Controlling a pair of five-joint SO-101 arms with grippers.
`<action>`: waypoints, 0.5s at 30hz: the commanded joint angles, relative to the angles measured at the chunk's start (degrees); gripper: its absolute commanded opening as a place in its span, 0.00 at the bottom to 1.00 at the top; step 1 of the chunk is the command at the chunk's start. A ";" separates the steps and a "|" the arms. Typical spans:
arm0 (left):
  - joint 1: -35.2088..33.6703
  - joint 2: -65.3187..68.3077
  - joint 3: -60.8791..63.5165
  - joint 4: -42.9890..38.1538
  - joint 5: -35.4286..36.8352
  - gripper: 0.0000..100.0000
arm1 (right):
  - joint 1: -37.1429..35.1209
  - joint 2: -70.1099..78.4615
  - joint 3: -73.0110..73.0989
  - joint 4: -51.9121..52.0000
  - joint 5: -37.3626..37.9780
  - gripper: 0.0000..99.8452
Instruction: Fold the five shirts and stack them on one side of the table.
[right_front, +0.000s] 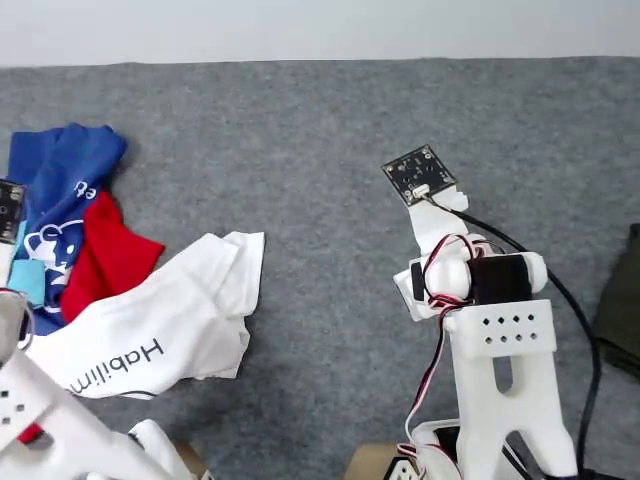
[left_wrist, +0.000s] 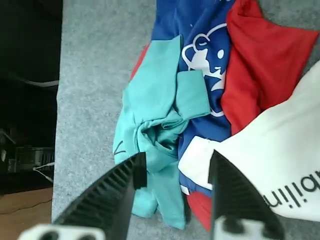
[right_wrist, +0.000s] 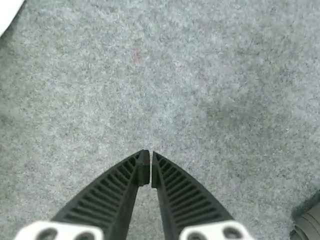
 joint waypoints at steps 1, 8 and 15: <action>5.27 -0.70 -6.02 3.08 0.09 0.21 | -0.22 0.22 -3.87 -0.31 -0.44 0.01; 20.66 6.68 -8.92 7.21 8.26 0.21 | -0.04 0.22 -3.87 -0.04 -0.44 0.01; 27.96 24.35 -15.69 8.79 11.60 0.19 | 0.04 -0.04 -3.87 4.00 -0.18 0.01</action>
